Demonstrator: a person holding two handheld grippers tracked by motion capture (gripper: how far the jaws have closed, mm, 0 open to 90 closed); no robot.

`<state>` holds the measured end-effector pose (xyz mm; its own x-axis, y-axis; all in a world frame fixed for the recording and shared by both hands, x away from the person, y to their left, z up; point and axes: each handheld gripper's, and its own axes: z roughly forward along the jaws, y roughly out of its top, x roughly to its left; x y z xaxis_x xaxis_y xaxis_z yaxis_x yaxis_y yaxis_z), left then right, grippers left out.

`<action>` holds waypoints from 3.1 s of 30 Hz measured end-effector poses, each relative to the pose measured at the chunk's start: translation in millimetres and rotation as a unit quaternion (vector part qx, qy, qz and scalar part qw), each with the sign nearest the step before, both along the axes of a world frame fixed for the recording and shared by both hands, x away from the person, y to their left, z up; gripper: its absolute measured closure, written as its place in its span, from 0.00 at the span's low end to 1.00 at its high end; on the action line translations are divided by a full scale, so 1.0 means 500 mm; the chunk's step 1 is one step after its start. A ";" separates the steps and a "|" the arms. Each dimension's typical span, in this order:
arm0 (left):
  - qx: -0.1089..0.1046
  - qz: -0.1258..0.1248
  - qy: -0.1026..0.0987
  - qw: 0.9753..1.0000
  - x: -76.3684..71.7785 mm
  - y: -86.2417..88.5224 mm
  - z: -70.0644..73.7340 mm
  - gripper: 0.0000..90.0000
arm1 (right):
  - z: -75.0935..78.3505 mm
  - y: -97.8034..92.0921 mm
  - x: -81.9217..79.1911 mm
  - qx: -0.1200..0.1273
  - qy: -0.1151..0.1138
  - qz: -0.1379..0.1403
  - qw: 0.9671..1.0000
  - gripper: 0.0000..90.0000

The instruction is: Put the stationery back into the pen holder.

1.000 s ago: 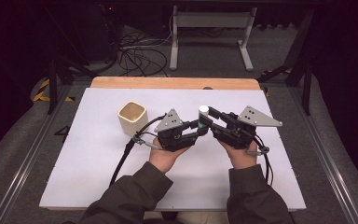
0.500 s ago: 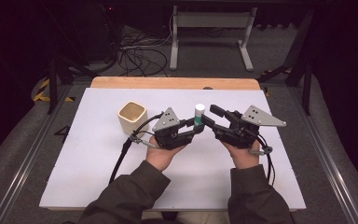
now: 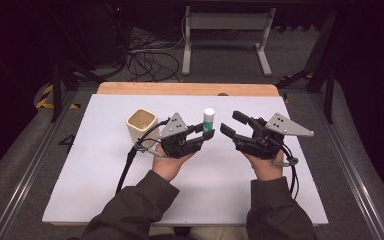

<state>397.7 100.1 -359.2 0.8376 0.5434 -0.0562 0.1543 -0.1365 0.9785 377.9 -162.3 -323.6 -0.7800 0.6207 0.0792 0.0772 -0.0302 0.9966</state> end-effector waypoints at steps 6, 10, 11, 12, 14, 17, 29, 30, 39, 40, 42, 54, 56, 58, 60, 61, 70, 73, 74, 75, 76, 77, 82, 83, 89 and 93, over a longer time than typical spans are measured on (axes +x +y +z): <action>-0.001 0.008 -0.004 1.000 0.001 0.014 0.006 0.73 | -0.004 -0.014 0.003 -0.005 0.005 -0.008 1.000 0.36; -0.005 0.015 -0.005 1.000 0.002 0.025 0.009 0.73 | -0.005 -0.017 0.003 -0.009 0.007 -0.011 1.000 0.34; -0.004 0.017 -0.007 1.000 0.002 0.028 0.010 0.73 | -0.005 -0.018 0.003 -0.010 0.007 -0.011 1.000 0.33; -0.005 0.018 -0.007 1.000 0.003 0.031 0.010 0.73 | -0.006 -0.020 0.003 -0.011 0.008 -0.012 1.000 0.32; -0.006 0.021 -0.008 1.000 0.003 0.036 0.011 0.73 | -0.007 -0.020 0.004 -0.013 0.006 -0.012 1.000 0.32; -0.004 0.026 -0.009 1.000 0.004 0.045 0.013 0.73 | -0.008 -0.023 0.003 -0.014 0.007 -0.014 1.000 0.31; -0.007 0.059 -0.017 0.998 0.010 0.089 0.022 0.73 | -0.012 -0.041 0.002 -0.017 0.010 -0.026 0.999 0.29; -0.007 0.061 -0.018 0.998 0.010 0.092 0.023 0.73 | -0.013 -0.042 0.002 -0.016 0.012 -0.026 0.999 0.29; -0.008 0.083 -0.022 0.996 0.014 0.125 0.027 0.73 | -0.018 -0.055 0.001 -0.015 0.017 -0.032 0.999 0.28; -0.006 0.086 -0.023 0.996 0.014 0.128 0.027 0.73 | -0.019 -0.056 0.000 -0.014 0.019 -0.033 0.999 0.27; -0.004 0.091 -0.023 0.996 0.016 0.136 0.027 0.73 | -0.020 -0.059 0.000 -0.013 0.020 -0.035 0.999 0.27; 0.001 0.119 -0.029 0.992 0.022 0.173 0.027 0.73 | -0.024 -0.068 -0.002 -0.015 0.020 -0.041 0.999 0.25; 0.002 0.124 -0.029 0.992 0.024 0.179 0.026 0.73 | -0.025 -0.071 -0.002 -0.015 0.021 -0.042 0.999 0.24; 0.004 0.129 -0.030 0.991 0.025 0.185 0.024 0.73 | -0.026 -0.074 -0.002 -0.014 0.022 -0.043 0.999 0.24; 0.005 0.134 -0.029 0.991 0.026 0.192 0.023 0.73 | -0.027 -0.076 -0.003 -0.012 0.022 -0.044 0.999 0.24; 0.005 0.137 -0.028 0.990 0.027 0.196 0.022 0.73 | -0.027 -0.077 -0.003 -0.012 0.023 -0.044 0.999 0.24; 0.010 0.160 -0.026 0.987 0.035 0.226 0.011 0.73 | -0.029 -0.080 -0.004 -0.013 0.026 -0.044 0.999 0.23; 0.010 0.168 -0.025 0.985 0.037 0.234 0.006 0.73 | -0.029 -0.081 -0.004 -0.013 0.026 -0.045 0.999 0.23; 0.014 0.173 -0.025 0.985 0.038 0.238 0.005 0.73 | -0.030 -0.082 -0.004 -0.014 0.026 -0.045 0.999 0.23; 0.017 0.176 -0.026 0.984 0.040 0.240 0.002 0.73 | -0.030 -0.082 -0.004 -0.014 0.026 -0.045 0.999 0.23; 0.018 0.179 -0.025 0.983 0.041 0.243 0.000 0.73 | -0.030 -0.082 -0.004 -0.014 0.026 -0.046 0.999 0.23; 0.018 0.179 -0.023 0.983 0.042 0.247 -0.002 0.73 | -0.030 -0.083 -0.005 -0.013 0.026 -0.047 0.999 0.23; 0.020 0.192 -0.024 0.981 0.048 0.259 -0.012 0.73 | -0.031 -0.086 -0.005 -0.012 0.025 -0.048 0.998 0.23; 0.019 0.194 -0.022 0.981 0.049 0.261 -0.013 0.73 | -0.031 -0.086 -0.005 -0.012 0.025 -0.048 0.998 0.23; 0.023 0.203 -0.021 0.979 0.056 0.269 -0.025 0.73 | -0.033 -0.090 -0.006 -0.010 0.026 -0.051 0.998 0.22; 0.026 0.211 -0.019 0.977 0.061 0.275 -0.033 0.73 | -0.033 -0.092 -0.007 -0.007 0.027 -0.051 0.998 0.22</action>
<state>428.5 237.5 -375.9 0.5390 0.8423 0.0073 0.1713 -0.1182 0.9781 374.5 -208.3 -340.3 -0.7076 0.6981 0.1095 0.1277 -0.0261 0.9915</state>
